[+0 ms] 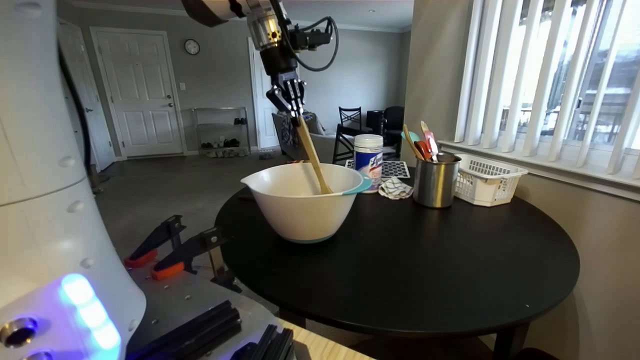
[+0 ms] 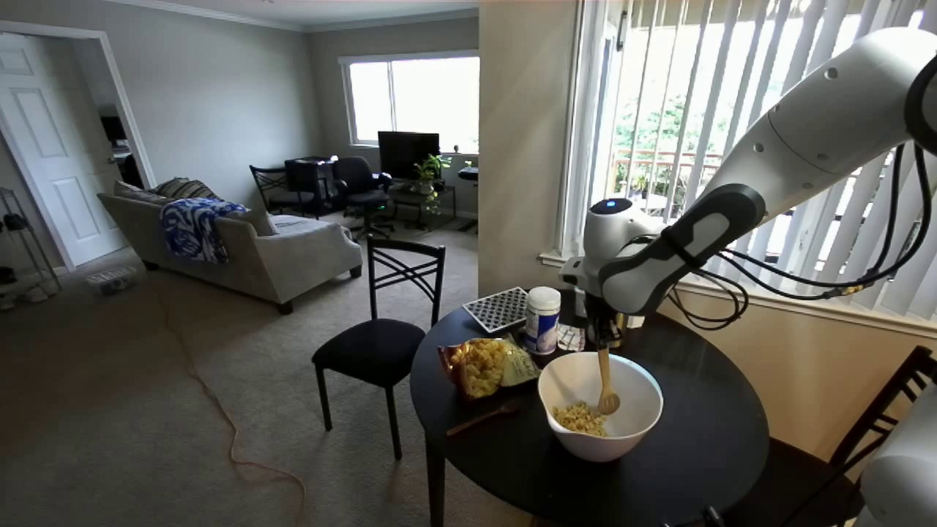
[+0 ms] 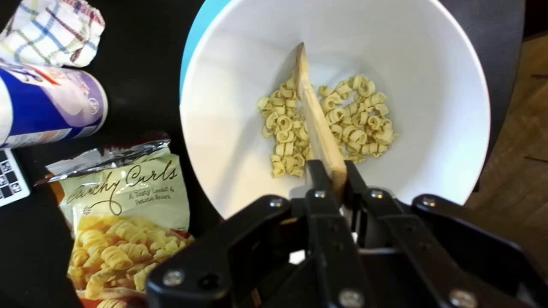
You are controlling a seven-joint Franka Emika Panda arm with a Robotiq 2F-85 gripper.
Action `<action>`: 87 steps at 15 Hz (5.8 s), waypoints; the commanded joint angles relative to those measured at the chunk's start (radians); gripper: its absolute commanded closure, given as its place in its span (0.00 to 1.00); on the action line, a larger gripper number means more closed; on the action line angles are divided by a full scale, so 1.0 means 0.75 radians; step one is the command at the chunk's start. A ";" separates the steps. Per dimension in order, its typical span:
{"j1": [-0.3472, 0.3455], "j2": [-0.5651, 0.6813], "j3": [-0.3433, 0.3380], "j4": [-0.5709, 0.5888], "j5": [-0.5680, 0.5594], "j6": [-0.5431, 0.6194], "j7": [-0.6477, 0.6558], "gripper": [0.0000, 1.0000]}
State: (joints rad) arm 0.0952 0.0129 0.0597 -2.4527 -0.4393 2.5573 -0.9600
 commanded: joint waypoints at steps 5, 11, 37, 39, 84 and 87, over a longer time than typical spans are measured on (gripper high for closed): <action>-0.009 -0.019 0.011 -0.018 0.024 -0.188 -0.029 0.94; 0.012 0.004 0.045 0.000 0.257 -0.134 -0.294 0.94; 0.009 0.089 0.007 0.100 0.006 0.100 0.152 0.93; 0.008 0.086 -0.006 0.100 -0.119 0.044 0.207 0.94; 0.009 0.046 0.059 0.106 0.156 0.145 -0.030 0.94; 0.004 0.038 0.035 0.094 -0.054 0.135 0.131 0.94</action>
State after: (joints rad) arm 0.0971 0.0702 0.1073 -2.3483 -0.3462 2.6276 -0.9719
